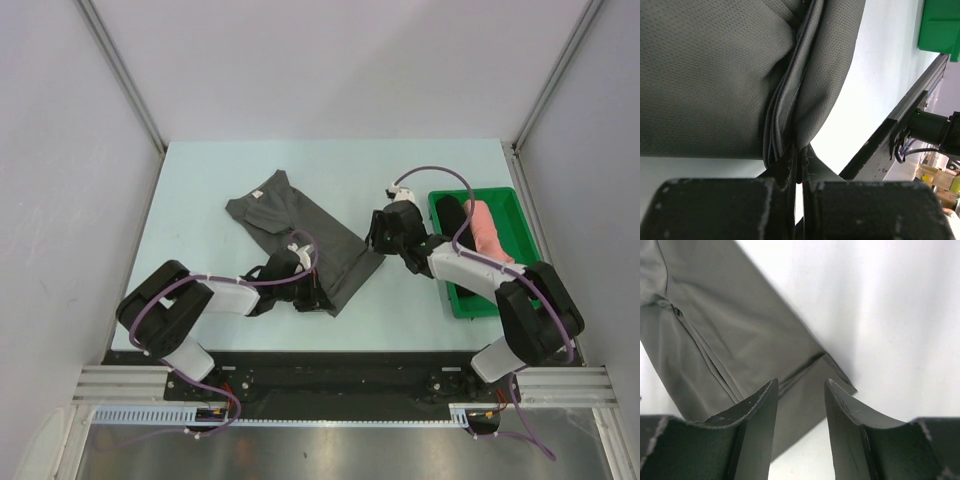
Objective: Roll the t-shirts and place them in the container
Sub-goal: Roll the T-shirt to the center of the board.
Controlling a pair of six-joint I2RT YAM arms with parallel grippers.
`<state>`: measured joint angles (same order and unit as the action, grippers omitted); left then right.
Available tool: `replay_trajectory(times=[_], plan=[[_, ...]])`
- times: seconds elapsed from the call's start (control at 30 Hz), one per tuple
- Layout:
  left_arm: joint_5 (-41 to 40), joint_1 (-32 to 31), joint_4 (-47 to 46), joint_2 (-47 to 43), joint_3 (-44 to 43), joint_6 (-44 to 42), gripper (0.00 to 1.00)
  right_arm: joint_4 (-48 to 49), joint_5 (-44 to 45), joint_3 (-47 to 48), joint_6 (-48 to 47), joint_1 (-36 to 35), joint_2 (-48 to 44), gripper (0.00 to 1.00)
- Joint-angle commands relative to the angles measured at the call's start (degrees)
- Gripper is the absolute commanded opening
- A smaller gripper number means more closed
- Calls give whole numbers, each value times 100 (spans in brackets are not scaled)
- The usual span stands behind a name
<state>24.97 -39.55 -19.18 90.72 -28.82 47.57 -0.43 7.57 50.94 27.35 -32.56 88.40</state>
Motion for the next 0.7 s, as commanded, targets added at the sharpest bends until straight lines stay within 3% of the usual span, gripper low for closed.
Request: replay_trajectory(times=[0.0,0.33,0.67], plan=[[148,53,-24,60,69,50,0,-124,332,-312,-406,-425,-473,47],[201,70,-42,104,61,59,0,420,33,-541,-1056,-1367,-25,41],[227,88,-33,69,43,33,3,587,34,-401,-1101,-1455,669,38]])
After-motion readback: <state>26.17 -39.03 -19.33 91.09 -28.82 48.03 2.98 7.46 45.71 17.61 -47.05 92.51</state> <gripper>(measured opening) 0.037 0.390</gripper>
